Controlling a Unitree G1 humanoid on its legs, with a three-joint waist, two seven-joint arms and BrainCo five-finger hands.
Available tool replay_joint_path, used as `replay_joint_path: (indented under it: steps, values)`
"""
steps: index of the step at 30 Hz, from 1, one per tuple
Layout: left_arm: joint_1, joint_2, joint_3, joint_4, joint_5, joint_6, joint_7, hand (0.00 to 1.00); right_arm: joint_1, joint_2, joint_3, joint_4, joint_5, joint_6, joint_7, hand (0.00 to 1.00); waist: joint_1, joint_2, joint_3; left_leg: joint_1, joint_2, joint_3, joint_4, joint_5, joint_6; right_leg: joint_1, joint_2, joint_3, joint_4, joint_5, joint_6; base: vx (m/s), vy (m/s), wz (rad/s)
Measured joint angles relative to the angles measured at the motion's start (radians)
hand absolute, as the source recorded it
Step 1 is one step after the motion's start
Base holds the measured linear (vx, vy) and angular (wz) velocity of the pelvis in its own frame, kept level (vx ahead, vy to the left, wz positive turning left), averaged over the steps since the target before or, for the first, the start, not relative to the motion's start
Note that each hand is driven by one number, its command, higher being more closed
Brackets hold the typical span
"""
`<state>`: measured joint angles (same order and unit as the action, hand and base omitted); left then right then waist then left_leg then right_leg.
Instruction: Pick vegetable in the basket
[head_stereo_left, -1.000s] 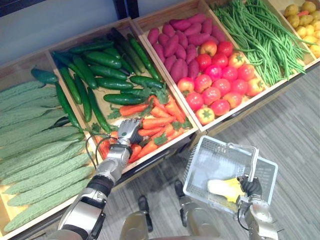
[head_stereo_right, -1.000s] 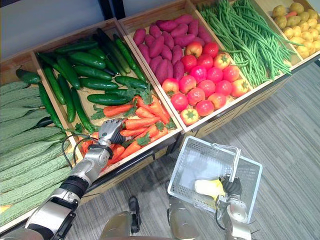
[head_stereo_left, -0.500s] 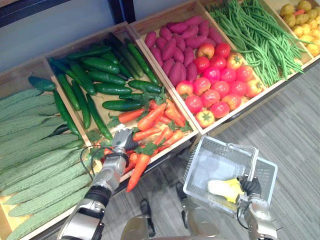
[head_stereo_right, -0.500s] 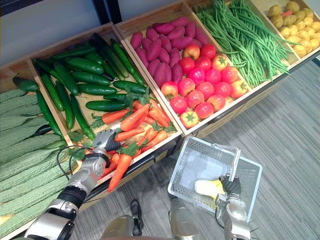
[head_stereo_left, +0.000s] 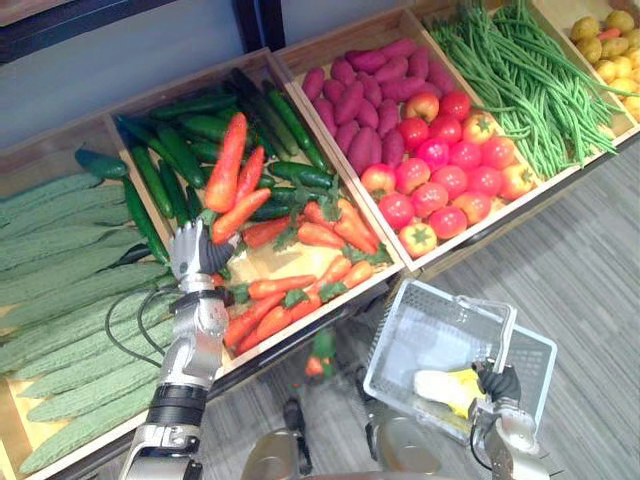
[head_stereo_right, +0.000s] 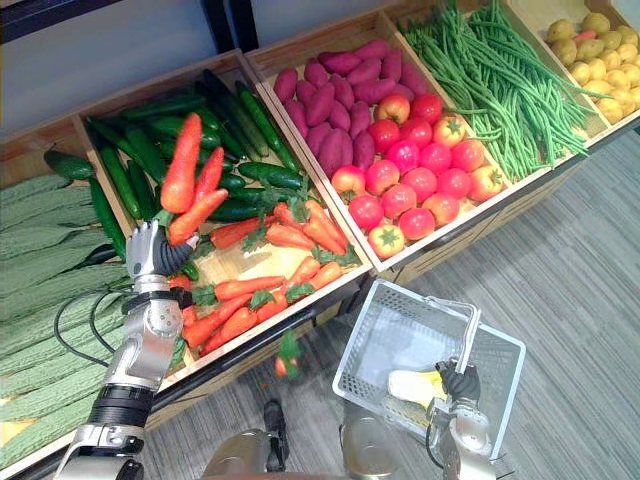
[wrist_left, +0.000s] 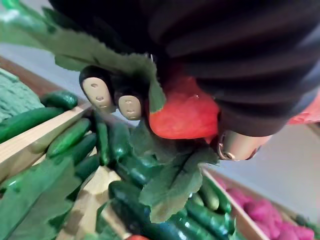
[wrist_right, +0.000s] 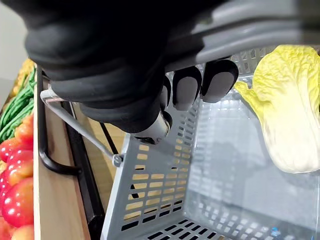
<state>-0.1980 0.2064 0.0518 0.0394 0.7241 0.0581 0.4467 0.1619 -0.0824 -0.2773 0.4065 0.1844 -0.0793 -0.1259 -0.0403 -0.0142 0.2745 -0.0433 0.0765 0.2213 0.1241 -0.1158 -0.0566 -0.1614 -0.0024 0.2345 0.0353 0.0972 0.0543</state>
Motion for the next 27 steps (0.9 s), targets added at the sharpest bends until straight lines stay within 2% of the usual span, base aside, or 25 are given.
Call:
replay_joint_path:
  steps: [5,8,10,14,16,17,18,19,20,21,22,23,24,25,26,27]
  values:
    - [0.061,-0.071,-0.01,-0.085,-0.105,-0.034,0.015,1.0,0.005,0.017,0.0,-0.001,0.0,0.01,-0.002,1.0,0.003,0.0,-0.031,0.005,0.007,0.022,0.014,-0.006,0.004,0.001,0.006,0.016,0.0,0.0,0.001,0.01,0.018,-0.11]
    - [0.075,-0.108,-0.039,-0.134,-0.181,-0.078,0.016,1.0,0.007,0.025,0.001,-0.023,-0.002,0.018,-0.006,1.0,0.009,0.003,-0.049,0.003,0.014,0.043,0.038,-0.023,0.009,0.001,0.013,0.036,0.0,0.004,0.005,0.0,0.023,-0.23]
    - [0.09,-0.142,-0.071,-0.192,-0.239,-0.11,0.016,1.0,0.026,0.035,0.002,-0.091,-0.006,0.022,-0.008,1.0,0.019,0.003,-0.049,0.001,0.03,0.085,0.081,-0.053,0.009,-0.001,0.026,0.07,0.0,0.01,0.013,-0.02,0.036,-0.49]
    - [0.101,-0.166,-0.127,-0.219,-0.285,-0.144,0.013,1.0,0.032,0.036,0.012,-0.199,-0.011,0.022,-0.029,1.0,0.028,0.007,-0.053,-0.034,0.076,0.163,0.213,-0.129,0.012,-0.021,0.069,0.127,-0.003,0.023,0.029,-0.06,0.032,-0.71]
    - [0.116,-0.172,-0.139,-0.219,-0.301,-0.146,0.012,1.0,0.017,0.036,0.044,-0.235,-0.03,0.022,-0.03,1.0,0.034,0.005,-0.055,-0.028,0.107,0.243,0.234,-0.141,0.017,-0.056,0.045,0.01,-0.008,-0.025,0.003,-0.13,0.029,-1.23]
    - [0.131,-0.171,-0.143,-0.217,-0.302,-0.147,0.01,1.0,-0.011,0.043,0.074,-0.239,-0.038,0.021,-0.033,1.0,0.028,0.006,-0.056,-0.016,0.132,0.309,0.226,-0.145,0.024,-0.09,-0.005,-0.21,0.016,-0.056,-0.052,-0.06,0.009,-1.19]
    - [0.135,-0.167,-0.144,-0.214,-0.303,-0.15,0.008,1.0,-0.022,0.047,0.082,-0.237,-0.038,0.021,-0.039,1.0,0.029,0.005,-0.057,-0.006,0.139,0.337,0.221,-0.146,0.024,-0.1,-0.035,-0.314,0.031,-0.062,-0.063,-0.01,-0.021,-1.44]
    - [0.143,-0.163,-0.143,-0.204,-0.303,-0.15,-0.001,1.0,-0.047,0.051,0.091,-0.233,-0.039,0.021,-0.047,1.0,0.029,0.005,-0.057,0.018,0.149,0.391,0.212,-0.149,0.019,-0.11,-0.087,-0.493,0.06,-0.075,-0.083,0.04,-0.031,-1.07]
    - [0.145,-0.163,-0.143,-0.201,-0.303,-0.15,-0.008,1.0,-0.059,0.051,0.094,-0.231,-0.039,0.021,-0.047,1.0,0.03,0.005,-0.057,0.035,0.152,0.419,0.212,-0.153,0.013,-0.108,-0.107,-0.565,0.068,-0.076,-0.087,0.1,-0.062,-1.53]
    - [0.152,-0.164,-0.145,-0.2,-0.302,-0.153,-0.012,1.0,-0.083,0.049,0.117,-0.222,-0.039,0.021,-0.047,1.0,0.029,0.006,-0.057,0.07,0.162,0.473,0.226,-0.165,-0.009,-0.097,-0.12,-0.665,0.072,-0.048,-0.126,0.11,-0.055,-1.29]
    - [0.152,-0.165,-0.149,-0.197,-0.302,-0.155,-0.015,1.0,-0.085,0.046,0.131,-0.222,-0.04,0.021,-0.047,1.0,0.029,0.005,-0.057,0.082,0.169,0.48,0.23,-0.167,-0.013,-0.096,-0.115,-0.671,0.073,-0.031,-0.131,0.17,-0.146,-1.53]
    - [0.149,-0.166,-0.169,-0.181,-0.302,-0.157,-0.026,1.0,-0.087,0.041,0.159,-0.222,-0.041,0.021,-0.046,1.0,0.024,0.006,-0.057,0.113,0.176,0.488,0.232,-0.174,-0.022,-0.097,-0.092,-0.627,0.078,0.007,-0.127,0.18,-0.171,-1.26]
    - [0.149,-0.173,-0.2,-0.154,-0.301,-0.162,-0.036,1.0,-0.086,0.031,0.181,-0.221,-0.044,0.021,-0.043,1.0,0.014,0.029,-0.068,0.135,0.209,0.496,0.256,-0.189,-0.044,-0.098,-0.055,-0.589,0.086,0.006,-0.118,0.19,-0.168,-1.16]
    - [0.146,-0.174,-0.219,-0.137,-0.301,-0.164,-0.042,1.0,-0.086,0.032,0.189,-0.221,-0.045,0.021,-0.043,1.0,0.006,0.037,-0.073,0.135,0.234,0.494,0.29,-0.19,-0.045,-0.092,-0.039,-0.579,0.085,-0.001,-0.124,0.14,-0.087,-0.92]
    - [0.139,-0.176,-0.244,-0.113,-0.301,-0.167,-0.056,1.0,-0.087,0.03,0.203,-0.222,-0.047,0.021,-0.04,1.0,-0.003,0.042,-0.076,0.128,0.278,0.485,0.374,-0.186,-0.038,-0.078,-0.012,-0.561,0.08,-0.009,-0.13,0.17,-0.095,-0.83]
    - [0.119,-0.182,-0.273,-0.074,-0.301,-0.172,-0.072,1.0,-0.086,0.027,0.214,-0.222,-0.047,0.021,-0.029,1.0,-0.006,0.049,-0.075,0.108,0.348,0.457,0.516,-0.161,0.004,-0.044,0.029,-0.537,0.067,-0.017,-0.139,0.21,-0.14,-0.99]
